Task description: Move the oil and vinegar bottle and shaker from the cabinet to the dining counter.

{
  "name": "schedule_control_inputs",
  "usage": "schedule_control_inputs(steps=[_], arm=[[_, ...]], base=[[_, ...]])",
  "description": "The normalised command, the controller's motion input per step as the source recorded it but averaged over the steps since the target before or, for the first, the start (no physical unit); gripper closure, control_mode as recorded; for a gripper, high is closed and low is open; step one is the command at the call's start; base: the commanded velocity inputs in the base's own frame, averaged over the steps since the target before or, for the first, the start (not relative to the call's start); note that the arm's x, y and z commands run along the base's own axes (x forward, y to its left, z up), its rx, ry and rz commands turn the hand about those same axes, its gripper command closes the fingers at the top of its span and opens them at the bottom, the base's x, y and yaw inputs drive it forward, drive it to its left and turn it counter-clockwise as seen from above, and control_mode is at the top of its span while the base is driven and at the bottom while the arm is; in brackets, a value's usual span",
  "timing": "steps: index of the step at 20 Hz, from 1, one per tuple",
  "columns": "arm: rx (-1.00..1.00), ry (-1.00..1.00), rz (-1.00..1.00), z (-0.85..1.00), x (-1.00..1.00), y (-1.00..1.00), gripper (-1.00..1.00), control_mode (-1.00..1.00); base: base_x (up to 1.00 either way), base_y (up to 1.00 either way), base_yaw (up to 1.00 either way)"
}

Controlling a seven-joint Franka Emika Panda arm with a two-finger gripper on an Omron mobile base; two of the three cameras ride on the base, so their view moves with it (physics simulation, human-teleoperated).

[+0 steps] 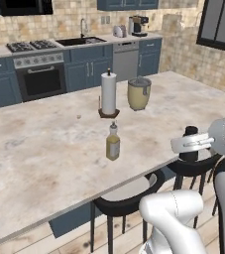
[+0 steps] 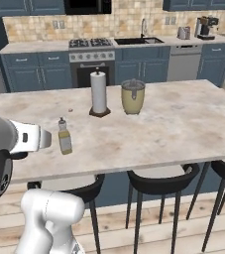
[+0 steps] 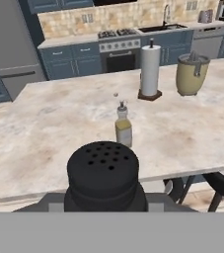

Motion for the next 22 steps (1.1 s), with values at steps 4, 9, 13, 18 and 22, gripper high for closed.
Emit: schedule_control_inputs(steps=[4,9,13,18,22], arm=[[0.03,0.0,0.19,0.0,0.06,-0.31,1.0,-1.0],[0.07,0.0,0.25,-0.02,0.2,-0.37,1.0,-1.0],[0.05,0.0,0.25,-0.06,0.24,-0.38,1.0,-1.0],[0.0,0.02,0.17,-0.11,0.34,-0.26,1.0,-1.0],[0.0,0.0,0.2,-0.17,0.33,-0.24,1.0,-1.0]], base=[[0.0,0.0,0.0],[0.0,0.0,0.0],[0.0,0.0,0.0],[0.0,0.0,0.0],[0.0,0.0,0.0]])
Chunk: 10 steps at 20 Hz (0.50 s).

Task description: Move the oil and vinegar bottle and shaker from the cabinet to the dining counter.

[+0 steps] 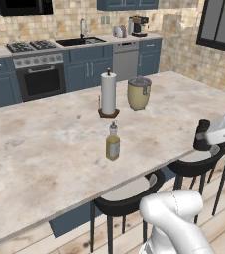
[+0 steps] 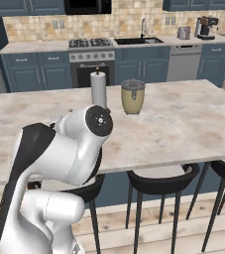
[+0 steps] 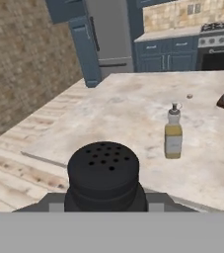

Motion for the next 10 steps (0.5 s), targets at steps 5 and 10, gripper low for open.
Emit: schedule_control_inputs(steps=[5,10], arm=[[0.06,0.0,0.14,-0.28,0.31,-0.1,1.0,-1.0],[0.03,-0.01,0.09,-0.3,0.42,0.02,1.0,-1.0]], base=[[0.0,0.0,0.0],[0.0,0.0,0.0]])
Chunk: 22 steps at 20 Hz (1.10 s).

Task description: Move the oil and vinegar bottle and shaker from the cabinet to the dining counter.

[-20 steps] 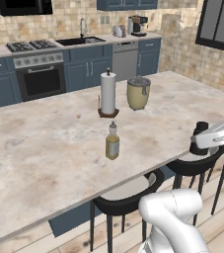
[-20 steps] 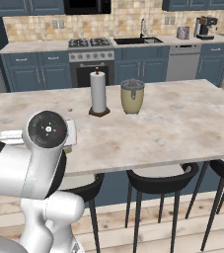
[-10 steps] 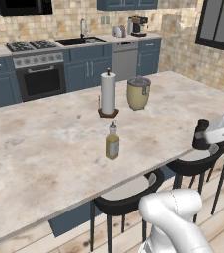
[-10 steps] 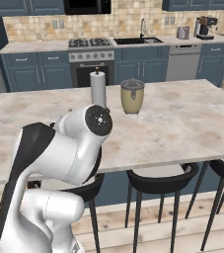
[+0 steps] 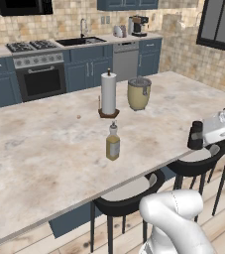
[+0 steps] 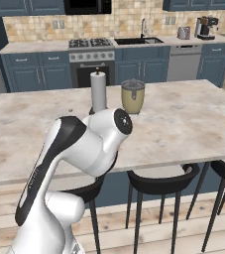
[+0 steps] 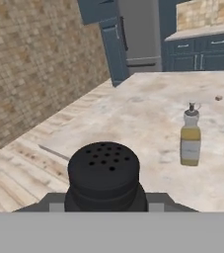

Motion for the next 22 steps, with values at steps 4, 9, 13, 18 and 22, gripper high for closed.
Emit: schedule_control_inputs(steps=[4,9,13,18,22], arm=[[0.05,0.01,0.02,-0.29,0.49,0.09,1.0,-1.0],[0.01,0.0,0.01,-0.25,0.4,0.12,1.0,-1.0],[0.0,0.0,0.0,-0.32,0.35,0.08,1.0,-1.0],[0.0,0.0,0.09,-0.32,0.3,0.01,1.0,-1.0],[0.0,-0.04,0.16,-0.25,0.23,0.0,1.0,-1.0]], base=[[0.0,0.0,0.0],[0.0,0.0,0.0],[0.0,0.0,0.0],[0.0,0.0,0.0],[0.0,0.0,0.0]])
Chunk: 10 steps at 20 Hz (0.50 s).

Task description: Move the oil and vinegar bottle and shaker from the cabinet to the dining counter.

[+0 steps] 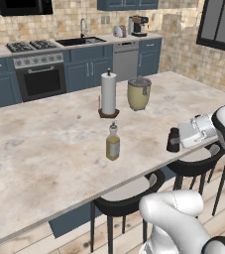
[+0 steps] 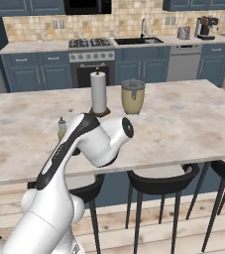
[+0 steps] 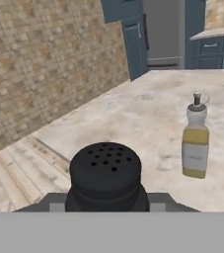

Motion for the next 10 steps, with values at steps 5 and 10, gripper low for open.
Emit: schedule_control_inputs(steps=[5,10], arm=[[0.0,0.0,0.16,-0.18,0.26,0.0,1.0,-1.0],[0.0,0.0,0.11,-0.12,0.29,0.01,1.0,-1.0]], base=[[0.0,0.0,0.0],[0.0,0.0,0.0]])
